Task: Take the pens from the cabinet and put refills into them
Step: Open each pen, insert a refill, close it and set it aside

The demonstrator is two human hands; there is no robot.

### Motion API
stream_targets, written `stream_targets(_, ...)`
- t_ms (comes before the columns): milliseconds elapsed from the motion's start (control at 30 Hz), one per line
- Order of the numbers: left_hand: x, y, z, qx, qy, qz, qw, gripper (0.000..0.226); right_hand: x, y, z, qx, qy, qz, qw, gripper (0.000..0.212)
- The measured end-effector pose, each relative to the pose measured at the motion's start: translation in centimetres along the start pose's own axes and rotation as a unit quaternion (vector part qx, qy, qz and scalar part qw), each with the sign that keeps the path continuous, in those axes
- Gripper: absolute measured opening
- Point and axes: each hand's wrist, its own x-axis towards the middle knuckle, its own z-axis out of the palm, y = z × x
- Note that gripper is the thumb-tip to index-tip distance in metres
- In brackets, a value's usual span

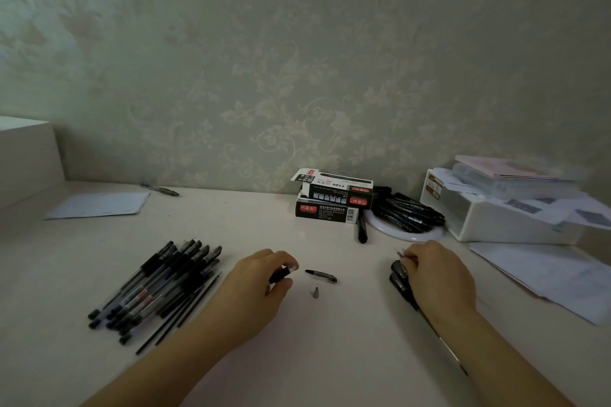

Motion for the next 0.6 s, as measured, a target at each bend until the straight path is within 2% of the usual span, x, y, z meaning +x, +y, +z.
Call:
stream_targets(167,0.1,-0.7,-0.3,0.049,0.013,-0.043,0.998,0.015,-0.1,-0.8,-0.2,0.020,0.035,-0.029,0.999,0.021)
stream_targets(300,0.2,-1.7,-1.5,0.122,0.034,-0.131,0.983,0.013,-1.1,-3.0,-0.1,0.098,0.040,-0.106,0.989,0.021)
stream_targets(467,0.2,-3.7,-4.2,0.241,-0.014,-0.237,0.941,0.022,-2.6,-5.5,0.4,0.156,0.026,-0.185,0.970,0.017)
stream_targets(600,0.2,-4.3,-4.4,0.278,-0.040,-0.236,0.930,0.015,-3.0,-5.9,0.7,0.173,0.018,-0.206,0.963,0.017)
